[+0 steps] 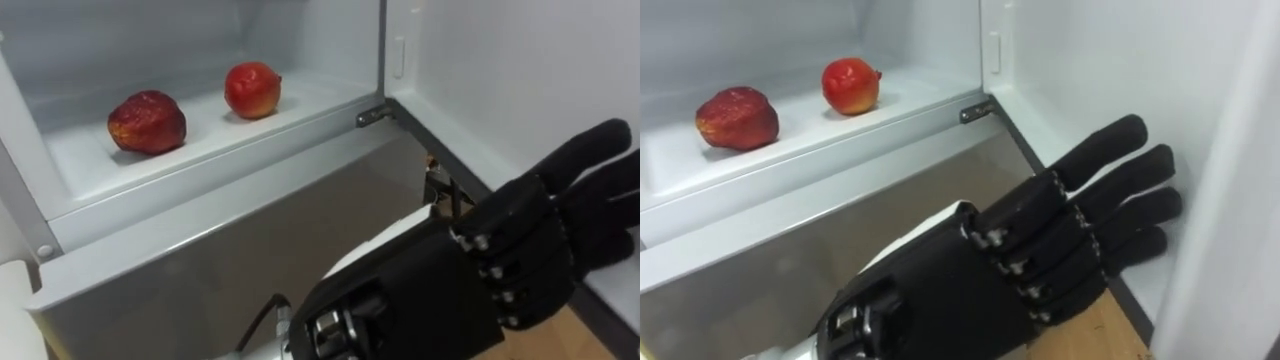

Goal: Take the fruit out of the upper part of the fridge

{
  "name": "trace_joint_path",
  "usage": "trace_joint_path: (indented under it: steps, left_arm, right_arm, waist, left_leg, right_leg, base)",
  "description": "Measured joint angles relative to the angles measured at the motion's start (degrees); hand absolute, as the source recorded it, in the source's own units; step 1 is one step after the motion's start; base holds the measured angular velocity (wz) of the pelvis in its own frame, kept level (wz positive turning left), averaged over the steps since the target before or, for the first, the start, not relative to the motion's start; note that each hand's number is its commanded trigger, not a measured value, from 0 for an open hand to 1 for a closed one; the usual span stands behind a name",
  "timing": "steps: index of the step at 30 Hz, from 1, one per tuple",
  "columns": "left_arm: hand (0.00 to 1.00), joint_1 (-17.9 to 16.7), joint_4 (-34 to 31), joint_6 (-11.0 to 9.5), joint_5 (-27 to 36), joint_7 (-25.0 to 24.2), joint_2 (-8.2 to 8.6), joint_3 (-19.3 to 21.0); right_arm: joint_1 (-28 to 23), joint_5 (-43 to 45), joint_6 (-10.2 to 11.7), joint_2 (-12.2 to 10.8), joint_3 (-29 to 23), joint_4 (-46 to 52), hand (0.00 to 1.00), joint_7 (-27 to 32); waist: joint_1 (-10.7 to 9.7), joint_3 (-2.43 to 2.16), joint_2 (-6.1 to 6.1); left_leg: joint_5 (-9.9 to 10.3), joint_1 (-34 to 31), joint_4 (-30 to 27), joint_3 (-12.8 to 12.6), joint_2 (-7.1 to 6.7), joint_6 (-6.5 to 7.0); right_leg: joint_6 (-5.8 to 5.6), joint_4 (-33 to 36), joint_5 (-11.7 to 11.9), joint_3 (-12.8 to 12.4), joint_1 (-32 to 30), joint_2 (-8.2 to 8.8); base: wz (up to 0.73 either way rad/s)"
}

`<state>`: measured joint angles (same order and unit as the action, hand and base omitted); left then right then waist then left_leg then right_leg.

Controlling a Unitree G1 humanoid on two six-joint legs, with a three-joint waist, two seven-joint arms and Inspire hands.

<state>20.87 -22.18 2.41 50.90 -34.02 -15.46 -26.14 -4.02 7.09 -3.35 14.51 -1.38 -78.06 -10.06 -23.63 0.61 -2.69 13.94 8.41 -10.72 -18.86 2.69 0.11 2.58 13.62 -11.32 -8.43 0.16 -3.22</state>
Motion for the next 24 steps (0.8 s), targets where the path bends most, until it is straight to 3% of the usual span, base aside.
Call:
trace_joint_path:
  steps: [19, 24]
  left_arm:
    - [0.0, 0.91, 1.18, 0.04, 0.0, -0.42, 0.5, -0.07]
    - [0.0, 1.18, 2.08, 0.07, 0.0, -0.3, 1.36, -0.14]
  right_arm:
    - [0.07, 0.44, 0.07, 0.37, -0.41, -0.07, 0.0, -0.21]
    - [-0.02, 0.55, 0.04, 0.45, -2.24, -0.02, 0.0, -0.65]
  waist:
    - [-1.09, -0.02, -0.44]
    - [-1.45, 0.0, -0.43]
  left_leg:
    - [0.05, 0.41, 0.03, -1.44, 0.56, -0.08]
    - [0.04, 0.29, -0.04, -1.54, 0.67, -0.09]
  right_leg:
    - [0.41, -0.05, 0.27, -1.14, 0.0, -0.78]
    - [0.56, -0.03, 0.36, -1.7, -0.04, -1.04]
  base:
    - [-0.02]
    - [-0.06]
